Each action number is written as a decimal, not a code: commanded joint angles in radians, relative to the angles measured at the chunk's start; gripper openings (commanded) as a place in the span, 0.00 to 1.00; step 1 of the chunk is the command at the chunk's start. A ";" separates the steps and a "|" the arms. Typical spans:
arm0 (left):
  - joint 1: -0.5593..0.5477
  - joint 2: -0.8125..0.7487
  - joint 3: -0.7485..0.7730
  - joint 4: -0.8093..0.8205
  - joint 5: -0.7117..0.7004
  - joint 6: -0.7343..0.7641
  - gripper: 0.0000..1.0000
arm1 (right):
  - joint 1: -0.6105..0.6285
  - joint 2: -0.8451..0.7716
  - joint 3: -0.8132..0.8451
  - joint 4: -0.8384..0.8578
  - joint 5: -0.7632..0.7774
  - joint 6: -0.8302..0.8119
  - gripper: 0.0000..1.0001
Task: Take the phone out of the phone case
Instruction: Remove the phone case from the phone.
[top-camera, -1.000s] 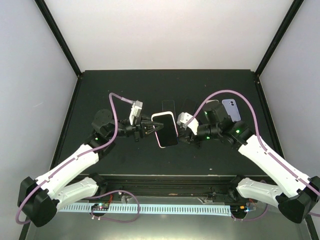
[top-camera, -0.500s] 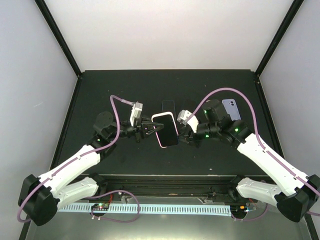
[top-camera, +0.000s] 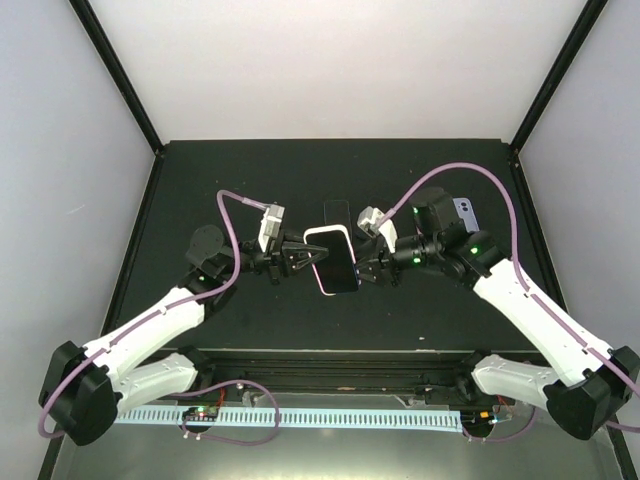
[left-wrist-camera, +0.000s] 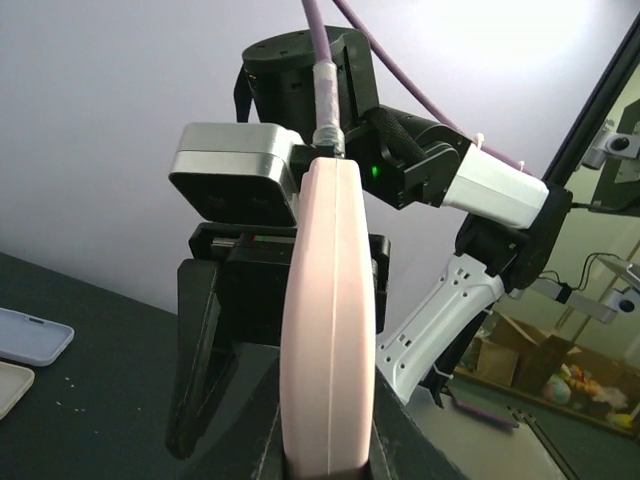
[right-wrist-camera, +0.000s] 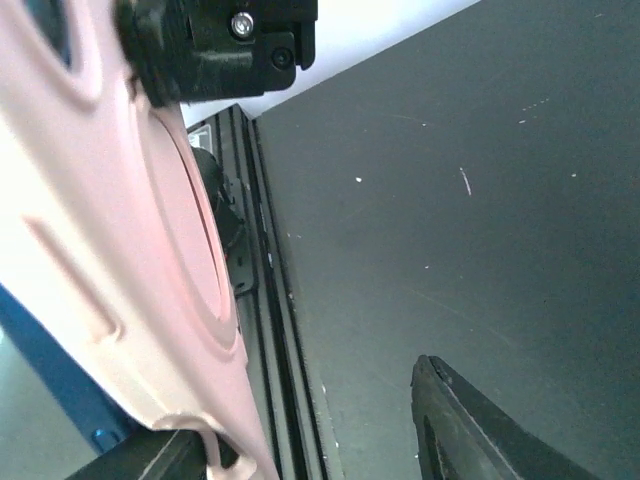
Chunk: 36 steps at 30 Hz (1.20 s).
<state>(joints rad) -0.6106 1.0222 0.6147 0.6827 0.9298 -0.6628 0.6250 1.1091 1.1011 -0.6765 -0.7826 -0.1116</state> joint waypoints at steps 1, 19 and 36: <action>-0.065 0.071 -0.020 -0.102 0.138 -0.004 0.02 | 0.001 0.022 0.073 0.426 -0.107 0.151 0.45; -0.036 -0.095 0.078 -0.512 -0.819 0.287 0.71 | -0.083 -0.021 -0.244 0.320 0.051 0.403 0.01; -0.540 0.313 0.184 -0.545 -1.253 0.342 0.62 | -0.248 0.056 -0.285 0.006 0.504 0.632 0.01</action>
<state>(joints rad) -1.0878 1.2064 0.6758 0.1303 -0.2173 -0.3527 0.4210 1.1538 0.8303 -0.6697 -0.3553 0.4824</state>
